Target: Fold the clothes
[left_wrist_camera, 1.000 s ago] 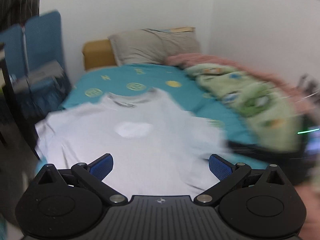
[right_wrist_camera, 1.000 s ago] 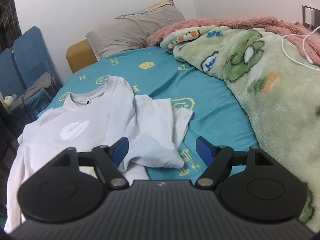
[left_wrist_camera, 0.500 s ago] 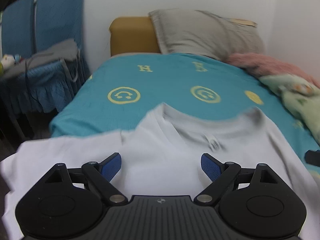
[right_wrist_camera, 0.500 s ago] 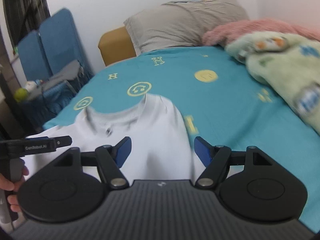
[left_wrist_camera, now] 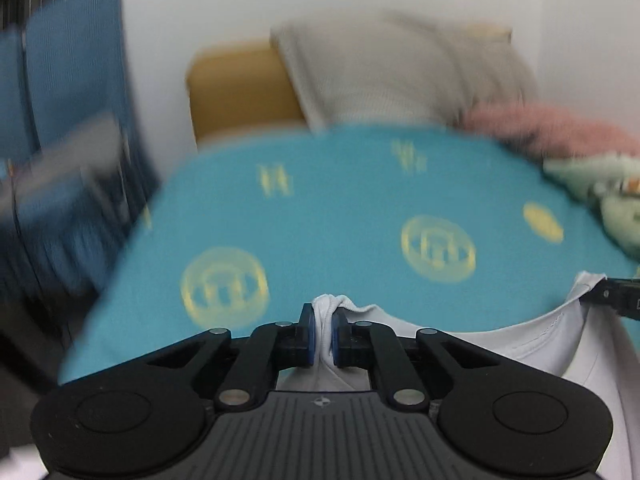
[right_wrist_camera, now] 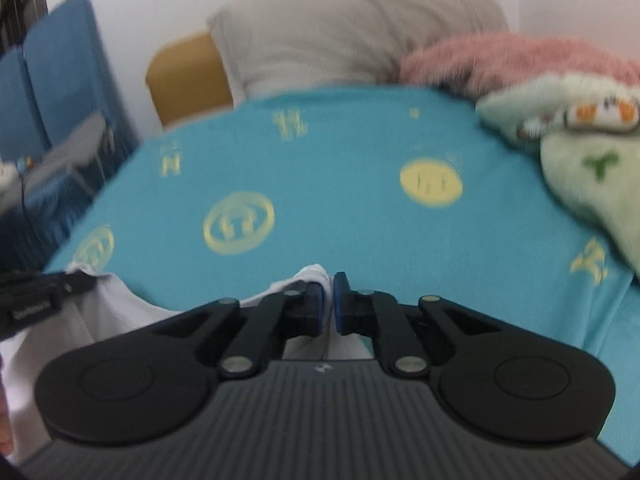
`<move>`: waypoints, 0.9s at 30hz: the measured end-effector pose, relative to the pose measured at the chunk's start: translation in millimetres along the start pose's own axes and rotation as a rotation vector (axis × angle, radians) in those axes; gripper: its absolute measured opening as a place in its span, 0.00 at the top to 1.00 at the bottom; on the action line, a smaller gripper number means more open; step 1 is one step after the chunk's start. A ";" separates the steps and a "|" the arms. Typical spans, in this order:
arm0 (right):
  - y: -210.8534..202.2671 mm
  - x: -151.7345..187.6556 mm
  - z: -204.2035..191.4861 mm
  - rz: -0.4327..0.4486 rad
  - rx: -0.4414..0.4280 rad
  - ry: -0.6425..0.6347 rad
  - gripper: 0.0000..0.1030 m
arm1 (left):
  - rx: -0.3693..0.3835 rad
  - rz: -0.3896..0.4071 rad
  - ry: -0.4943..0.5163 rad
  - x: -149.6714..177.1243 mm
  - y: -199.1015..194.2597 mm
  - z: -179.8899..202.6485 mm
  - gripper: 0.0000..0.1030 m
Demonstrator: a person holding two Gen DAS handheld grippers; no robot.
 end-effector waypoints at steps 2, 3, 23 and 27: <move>2.8 -16.5 -6.3 0.060 0.022 -0.002 0.92 | -0.051 0.014 -0.013 -17.1 3.9 -5.7 0.92; 5.4 -22.2 -9.5 0.081 0.024 0.001 0.92 | -0.074 0.011 -0.035 -21.6 9.3 -7.3 0.91; -193.6 27.0 10.3 0.108 -0.102 0.031 0.24 | -0.014 0.004 -0.176 88.9 -215.0 5.2 0.18; -285.1 62.7 26.5 0.080 -0.136 0.084 0.24 | 0.009 -0.039 -0.218 135.4 -311.4 14.2 0.18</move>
Point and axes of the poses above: each gripper's, at about its wrist camera, not at the fingertips, and y roughly the way its jaws point, z to its right, x to its underside, the point moved 5 cm from there along y, roughly the way its jaws point, and after that the axes turned 13 degrees about y, right-handed, at the moved point
